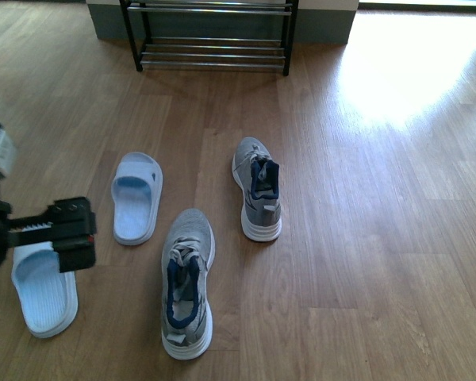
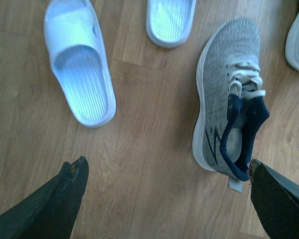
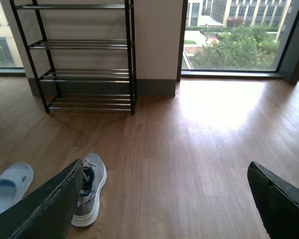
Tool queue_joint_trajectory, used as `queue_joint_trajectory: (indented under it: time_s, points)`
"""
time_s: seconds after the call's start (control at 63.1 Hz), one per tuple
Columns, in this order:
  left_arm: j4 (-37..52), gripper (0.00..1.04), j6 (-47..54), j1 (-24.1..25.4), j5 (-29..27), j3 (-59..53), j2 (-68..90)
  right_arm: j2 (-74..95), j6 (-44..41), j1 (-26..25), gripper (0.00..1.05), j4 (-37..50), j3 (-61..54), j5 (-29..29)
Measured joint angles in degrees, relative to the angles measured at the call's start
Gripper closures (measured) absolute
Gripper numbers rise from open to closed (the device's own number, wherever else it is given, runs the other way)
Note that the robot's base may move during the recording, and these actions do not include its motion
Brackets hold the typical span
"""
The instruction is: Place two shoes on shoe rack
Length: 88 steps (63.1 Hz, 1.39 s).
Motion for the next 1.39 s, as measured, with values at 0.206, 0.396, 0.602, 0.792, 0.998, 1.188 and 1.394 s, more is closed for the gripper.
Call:
queue_joint_trajectory:
  time_s: [0.206,0.396,0.602,0.792,0.998,1.188,1.394]
  points:
    - [1.1,0.09,3.3,-1.3,1.2,10.1,17.1,0.0,0.0,0.0,0.09,0.0,0.0,0.0]
    - [0.9,0.09,3.6,-1.7,2.3,17.3,28.7,0.0,0.0,0.0,0.09,0.0,0.0,0.0]
    - [2.8,0.09,4.8,-2.6,5.9,23.0,36.7,0.0,0.0,0.0,0.09,0.0,0.0,0.0]
    - [4.8,0.09,6.6,-3.8,8.3,26.9,39.2,0.0,0.0,0.0,0.09,0.0,0.0,0.0]
    - [4.4,0.09,7.4,-3.6,8.1,30.8,42.2,0.0,0.0,0.0,0.09,0.0,0.0,0.0]
    - [4.5,0.09,8.2,-3.3,6.9,34.0,46.2,0.0,0.0,0.0,0.09,0.0,0.0,0.0]
    - [5.3,0.10,8.7,-3.2,8.4,37.2,49.2,0.0,0.0,0.0,0.09,0.0,0.0,0.0]
